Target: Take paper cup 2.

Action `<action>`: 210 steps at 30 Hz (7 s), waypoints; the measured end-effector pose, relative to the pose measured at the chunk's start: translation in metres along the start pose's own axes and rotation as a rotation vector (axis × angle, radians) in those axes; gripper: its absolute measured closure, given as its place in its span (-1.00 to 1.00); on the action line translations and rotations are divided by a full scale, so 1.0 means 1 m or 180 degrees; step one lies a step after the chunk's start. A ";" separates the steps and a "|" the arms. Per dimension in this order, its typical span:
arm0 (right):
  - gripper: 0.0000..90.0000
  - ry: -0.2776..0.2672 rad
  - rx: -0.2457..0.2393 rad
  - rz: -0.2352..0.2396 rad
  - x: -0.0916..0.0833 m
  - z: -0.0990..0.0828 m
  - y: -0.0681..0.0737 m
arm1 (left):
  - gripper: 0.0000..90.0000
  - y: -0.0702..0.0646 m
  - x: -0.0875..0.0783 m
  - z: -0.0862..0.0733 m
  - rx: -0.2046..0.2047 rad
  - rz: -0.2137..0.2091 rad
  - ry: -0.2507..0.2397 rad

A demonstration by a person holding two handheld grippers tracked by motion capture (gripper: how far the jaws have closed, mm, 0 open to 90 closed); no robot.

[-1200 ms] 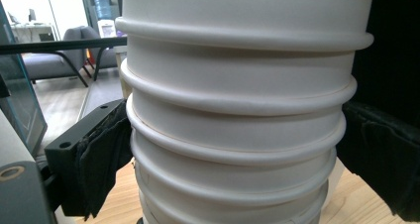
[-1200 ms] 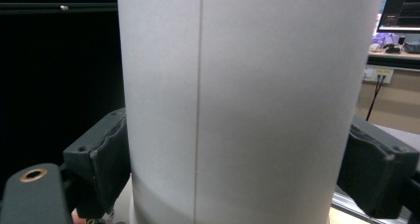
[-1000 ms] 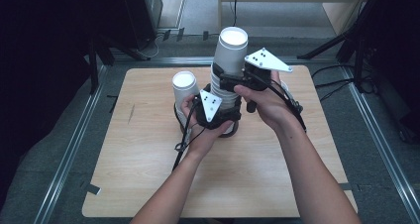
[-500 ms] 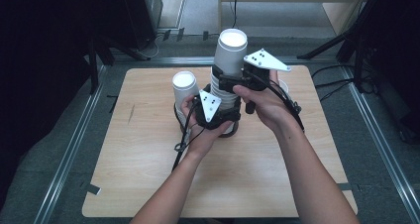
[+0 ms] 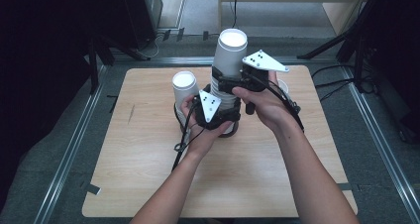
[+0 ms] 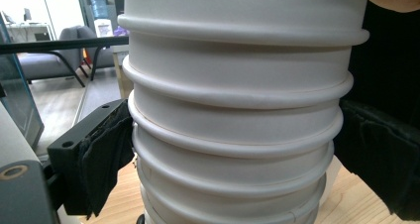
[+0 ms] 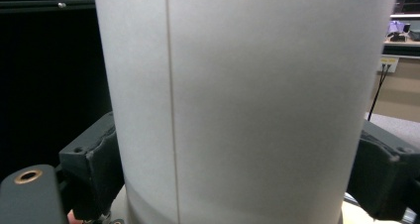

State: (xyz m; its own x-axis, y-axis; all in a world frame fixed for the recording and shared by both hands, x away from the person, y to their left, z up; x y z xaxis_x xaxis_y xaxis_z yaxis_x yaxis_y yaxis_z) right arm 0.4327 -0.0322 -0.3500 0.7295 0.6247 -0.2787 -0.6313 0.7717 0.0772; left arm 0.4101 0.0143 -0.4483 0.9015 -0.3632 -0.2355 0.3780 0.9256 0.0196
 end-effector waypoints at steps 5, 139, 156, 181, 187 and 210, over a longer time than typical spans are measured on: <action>-0.76 -0.0101 0.0038 -0.0033 -0.003 0.008 0.000 | -0.91 0.000 0.000 0.000 0.0015 0.0000 0.0011; -0.69 -0.0416 -0.0114 -0.0938 -0.101 -0.088 -0.051 | -1.00 -0.004 -0.083 -0.033 0.0166 -0.0645 0.0306; -0.69 -0.0150 -0.0541 -0.1094 -0.096 -0.133 -0.029 | -1.00 0.014 -0.107 -0.044 0.0101 -0.0721 0.0413; -0.69 0.0132 -0.1293 -0.1313 -0.085 -0.173 -0.004 | -1.00 0.003 -0.111 -0.060 -0.0066 -0.1145 0.0554; -0.69 0.0180 -0.1431 -0.1349 -0.082 -0.180 -0.003 | -1.00 -0.002 -0.113 -0.059 -0.0094 -0.1273 0.0569; -0.70 0.0208 -0.1960 -0.1298 -0.074 -0.192 0.021 | -1.00 -0.028 -0.119 -0.053 -0.0015 -0.1526 0.0581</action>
State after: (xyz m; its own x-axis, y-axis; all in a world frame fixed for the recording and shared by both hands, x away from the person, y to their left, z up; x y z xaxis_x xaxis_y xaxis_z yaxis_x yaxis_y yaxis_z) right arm 0.3151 -0.0854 -0.5121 0.9326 0.2795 -0.2282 -0.3609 0.7221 -0.5902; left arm 0.2811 0.0377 -0.4719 0.5753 -0.7228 -0.3827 0.7386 0.6602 -0.1366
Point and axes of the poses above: each handheld gripper's, and its own axes: x roughly forward along the jaws, z roughly out of its top, y roughly to its left, the point moved 8 cm from there along x, roughly forward along the jaws, and after that the axes turned 10 degrees about y, right-handed, at the moved point
